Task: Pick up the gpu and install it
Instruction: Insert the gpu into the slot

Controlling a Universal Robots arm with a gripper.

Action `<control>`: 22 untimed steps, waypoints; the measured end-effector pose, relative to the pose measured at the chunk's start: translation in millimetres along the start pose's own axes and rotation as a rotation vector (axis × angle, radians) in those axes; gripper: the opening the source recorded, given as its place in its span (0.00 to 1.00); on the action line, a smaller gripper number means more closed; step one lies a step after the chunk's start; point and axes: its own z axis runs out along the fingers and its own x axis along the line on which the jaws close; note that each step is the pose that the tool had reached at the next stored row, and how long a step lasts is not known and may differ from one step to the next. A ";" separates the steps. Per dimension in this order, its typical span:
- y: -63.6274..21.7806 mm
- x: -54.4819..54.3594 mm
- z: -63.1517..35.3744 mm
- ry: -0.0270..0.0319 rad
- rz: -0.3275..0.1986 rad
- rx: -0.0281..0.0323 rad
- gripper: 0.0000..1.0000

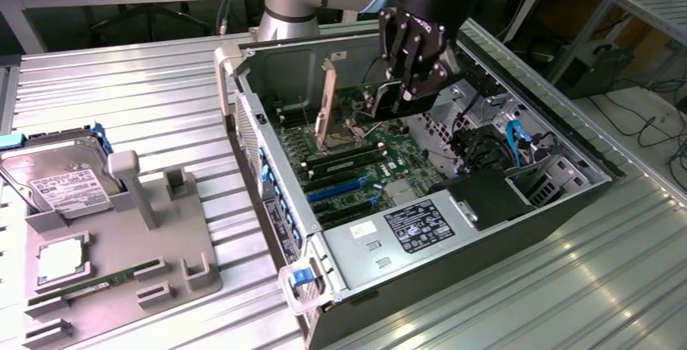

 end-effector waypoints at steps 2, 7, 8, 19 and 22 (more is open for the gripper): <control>0.0 0.0 1.3 -0.0001 -0.001 0.0000 0.27; -0.1 -0.1 4.2 -0.0002 -0.002 0.0001 0.27; -0.1 -0.1 4.7 -0.0001 -0.003 0.0001 0.27; -0.4 -0.1 12.7 -0.0002 -0.005 0.0001 0.27; -0.5 -0.1 15.9 -0.0002 -0.006 0.0001 0.27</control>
